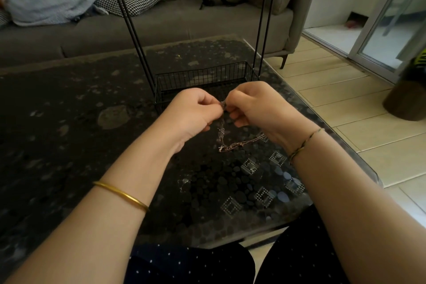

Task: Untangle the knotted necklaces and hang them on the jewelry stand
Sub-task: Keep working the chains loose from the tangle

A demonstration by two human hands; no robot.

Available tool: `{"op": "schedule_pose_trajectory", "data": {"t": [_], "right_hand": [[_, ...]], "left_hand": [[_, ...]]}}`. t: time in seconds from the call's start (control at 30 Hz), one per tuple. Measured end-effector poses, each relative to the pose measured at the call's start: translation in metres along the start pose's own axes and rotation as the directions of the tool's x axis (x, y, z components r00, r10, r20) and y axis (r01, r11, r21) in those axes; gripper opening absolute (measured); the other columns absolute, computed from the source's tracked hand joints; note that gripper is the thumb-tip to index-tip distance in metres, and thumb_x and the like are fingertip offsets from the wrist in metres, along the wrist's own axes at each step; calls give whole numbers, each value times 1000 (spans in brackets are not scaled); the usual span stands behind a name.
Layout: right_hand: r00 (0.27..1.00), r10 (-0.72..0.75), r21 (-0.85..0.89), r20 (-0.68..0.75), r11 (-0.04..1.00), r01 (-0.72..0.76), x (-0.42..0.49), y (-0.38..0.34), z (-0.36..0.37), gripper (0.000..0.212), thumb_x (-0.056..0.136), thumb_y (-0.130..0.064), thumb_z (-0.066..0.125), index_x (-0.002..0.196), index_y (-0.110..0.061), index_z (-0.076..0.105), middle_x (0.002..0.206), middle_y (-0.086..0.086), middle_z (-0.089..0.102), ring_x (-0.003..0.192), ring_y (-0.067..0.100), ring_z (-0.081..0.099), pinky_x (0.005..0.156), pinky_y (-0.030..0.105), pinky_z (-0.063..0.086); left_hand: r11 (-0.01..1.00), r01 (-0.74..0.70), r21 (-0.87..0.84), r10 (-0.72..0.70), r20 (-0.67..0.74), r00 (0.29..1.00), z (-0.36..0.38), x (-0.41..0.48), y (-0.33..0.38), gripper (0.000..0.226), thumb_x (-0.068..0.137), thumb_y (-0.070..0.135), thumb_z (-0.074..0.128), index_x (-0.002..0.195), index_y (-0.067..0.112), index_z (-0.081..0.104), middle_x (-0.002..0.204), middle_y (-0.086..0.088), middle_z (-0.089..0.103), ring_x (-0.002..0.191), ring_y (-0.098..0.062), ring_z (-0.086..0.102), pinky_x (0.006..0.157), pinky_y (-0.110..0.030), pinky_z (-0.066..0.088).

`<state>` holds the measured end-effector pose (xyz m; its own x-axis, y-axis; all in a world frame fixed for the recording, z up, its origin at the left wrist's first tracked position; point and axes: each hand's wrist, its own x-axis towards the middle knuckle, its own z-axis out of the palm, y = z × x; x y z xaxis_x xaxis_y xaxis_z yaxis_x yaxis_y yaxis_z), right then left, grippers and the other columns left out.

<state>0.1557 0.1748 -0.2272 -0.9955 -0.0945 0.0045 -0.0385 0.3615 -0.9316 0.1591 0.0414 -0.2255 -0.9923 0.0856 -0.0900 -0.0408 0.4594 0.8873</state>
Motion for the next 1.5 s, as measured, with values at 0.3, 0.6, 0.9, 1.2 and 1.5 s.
{"op": "schedule_pose_trajectory", "data": {"t": [0.3,0.6,0.9,1.2,1.5], "right_hand": [[974,74,-280,214,960,-12,-3,0,-1,21,91,-17,50,84,0,61,74,8,60,62,14,56,59,24,52],[997,37,14,-66,999,-36,2,2,2,23,88,-7,49,66,-9,55,61,3,54,53,9,51,42,15,40],[986,84,23,144,996,-88,-2,0,-3,16,85,3,54,76,-10,56,64,2,52,53,8,48,48,18,45],[1000,17,-113,-11,993,-18,0,1,-3,15,85,-5,57,71,-11,59,62,1,56,50,7,51,45,13,46],[997,50,112,-67,993,-42,0,1,2,14,88,-2,51,77,-8,58,67,3,58,53,8,50,46,16,44]], "left_hand": [[962,139,-237,-162,-81,983,2,5,-5,12,86,12,55,75,15,59,75,1,53,72,-12,49,63,-26,44],[980,21,196,-34,62,997,3,2,-6,11,88,24,57,79,19,61,81,-2,60,76,-16,57,78,-40,53],[921,196,-338,-205,10,979,-3,6,-8,16,87,10,56,73,17,59,73,1,55,67,-10,50,57,-23,43],[854,274,-443,-254,103,962,0,4,-7,15,90,14,56,75,14,59,68,2,52,64,-10,48,58,-23,43],[986,23,167,-26,13,1000,4,6,-10,13,88,22,57,79,13,61,81,-2,60,74,-13,56,67,-29,50]]}}
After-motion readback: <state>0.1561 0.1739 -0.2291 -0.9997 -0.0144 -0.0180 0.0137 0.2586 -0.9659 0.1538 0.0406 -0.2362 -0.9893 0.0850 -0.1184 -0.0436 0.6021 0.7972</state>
